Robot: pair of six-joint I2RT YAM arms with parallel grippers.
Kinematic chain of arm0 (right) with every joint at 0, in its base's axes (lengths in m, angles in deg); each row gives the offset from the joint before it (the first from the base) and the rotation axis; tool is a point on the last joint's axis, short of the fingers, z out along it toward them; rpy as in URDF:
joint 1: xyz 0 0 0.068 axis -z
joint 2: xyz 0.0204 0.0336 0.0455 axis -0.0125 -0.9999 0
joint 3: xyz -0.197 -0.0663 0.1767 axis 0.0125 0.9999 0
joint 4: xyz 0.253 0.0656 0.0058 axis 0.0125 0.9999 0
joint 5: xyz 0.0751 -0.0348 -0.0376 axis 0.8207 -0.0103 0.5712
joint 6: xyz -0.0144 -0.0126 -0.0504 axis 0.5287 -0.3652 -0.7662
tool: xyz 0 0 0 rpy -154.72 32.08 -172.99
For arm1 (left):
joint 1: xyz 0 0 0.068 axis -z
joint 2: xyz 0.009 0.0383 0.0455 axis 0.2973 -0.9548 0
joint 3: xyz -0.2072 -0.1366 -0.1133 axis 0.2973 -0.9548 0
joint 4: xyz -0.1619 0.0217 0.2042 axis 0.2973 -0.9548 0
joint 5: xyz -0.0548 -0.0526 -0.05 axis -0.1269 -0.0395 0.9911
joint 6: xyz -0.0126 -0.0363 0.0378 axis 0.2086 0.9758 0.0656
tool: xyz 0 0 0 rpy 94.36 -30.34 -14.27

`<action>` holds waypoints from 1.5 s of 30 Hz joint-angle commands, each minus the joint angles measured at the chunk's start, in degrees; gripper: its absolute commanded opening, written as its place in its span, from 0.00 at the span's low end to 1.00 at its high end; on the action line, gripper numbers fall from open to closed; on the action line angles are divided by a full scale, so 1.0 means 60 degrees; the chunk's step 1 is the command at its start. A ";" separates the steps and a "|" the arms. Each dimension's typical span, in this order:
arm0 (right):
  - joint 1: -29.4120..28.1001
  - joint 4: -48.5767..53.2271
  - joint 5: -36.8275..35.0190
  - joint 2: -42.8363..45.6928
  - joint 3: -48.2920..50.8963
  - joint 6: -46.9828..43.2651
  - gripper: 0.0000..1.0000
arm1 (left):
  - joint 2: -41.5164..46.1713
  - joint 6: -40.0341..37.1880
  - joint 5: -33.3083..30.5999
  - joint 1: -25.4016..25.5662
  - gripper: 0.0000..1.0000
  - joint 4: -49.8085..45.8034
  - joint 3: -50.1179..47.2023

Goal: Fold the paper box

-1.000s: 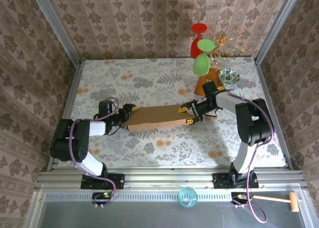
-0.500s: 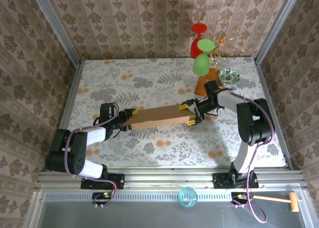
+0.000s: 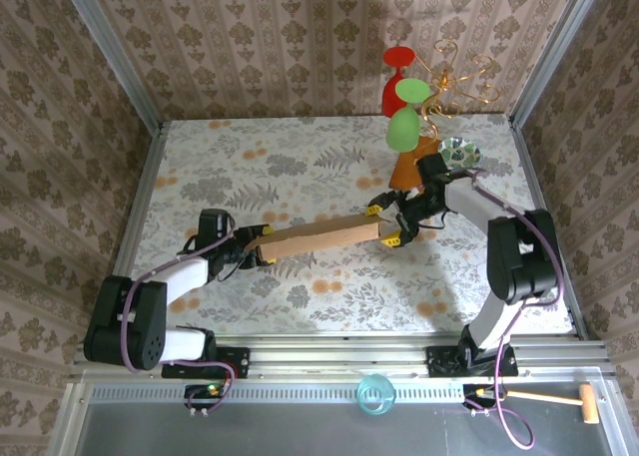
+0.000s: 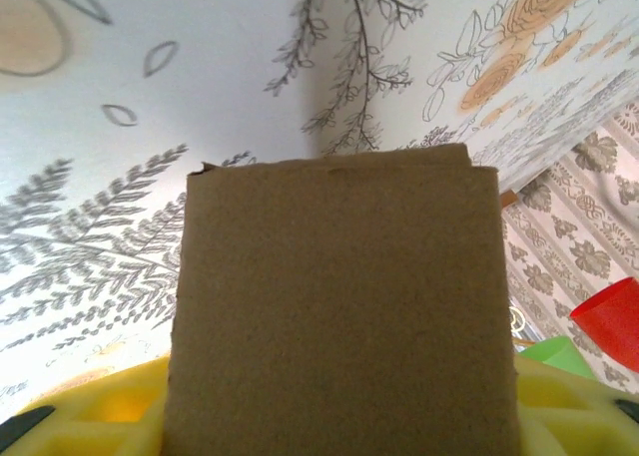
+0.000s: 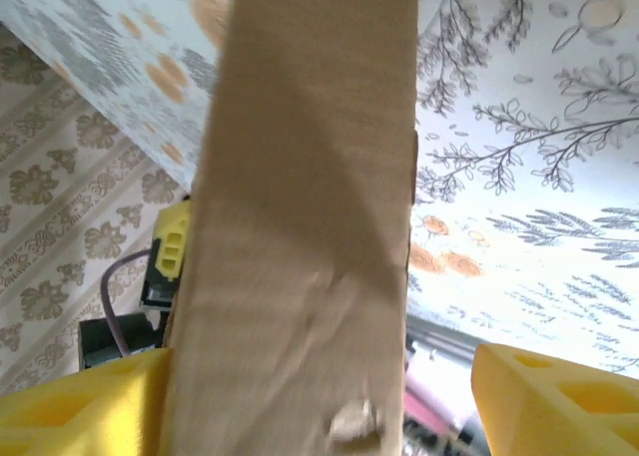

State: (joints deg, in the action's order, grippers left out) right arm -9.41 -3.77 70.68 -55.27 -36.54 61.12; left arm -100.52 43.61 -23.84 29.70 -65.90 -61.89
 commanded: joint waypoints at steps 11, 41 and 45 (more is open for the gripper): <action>-0.1573 0.0295 -0.5857 0.4168 -0.0413 -0.6412 0.52 | 0.0628 -0.0603 0.0311 -0.1131 0.32 -0.3653 0.0593; -0.3310 0.0302 -0.5788 0.0448 -0.2490 -0.9385 0.53 | -0.1737 -0.2560 0.0862 -0.2526 0.34 -0.4794 0.2035; -0.3313 0.0539 -0.6054 0.0145 -0.2679 -0.9297 0.41 | -0.1800 -0.2572 0.0854 -0.2580 0.36 -0.4798 0.2071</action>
State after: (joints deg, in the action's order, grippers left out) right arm -29.38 -2.45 36.48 -52.43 -51.34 4.44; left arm -110.19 30.56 -13.43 14.84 -91.80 -50.03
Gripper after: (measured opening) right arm 0.435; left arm 0.539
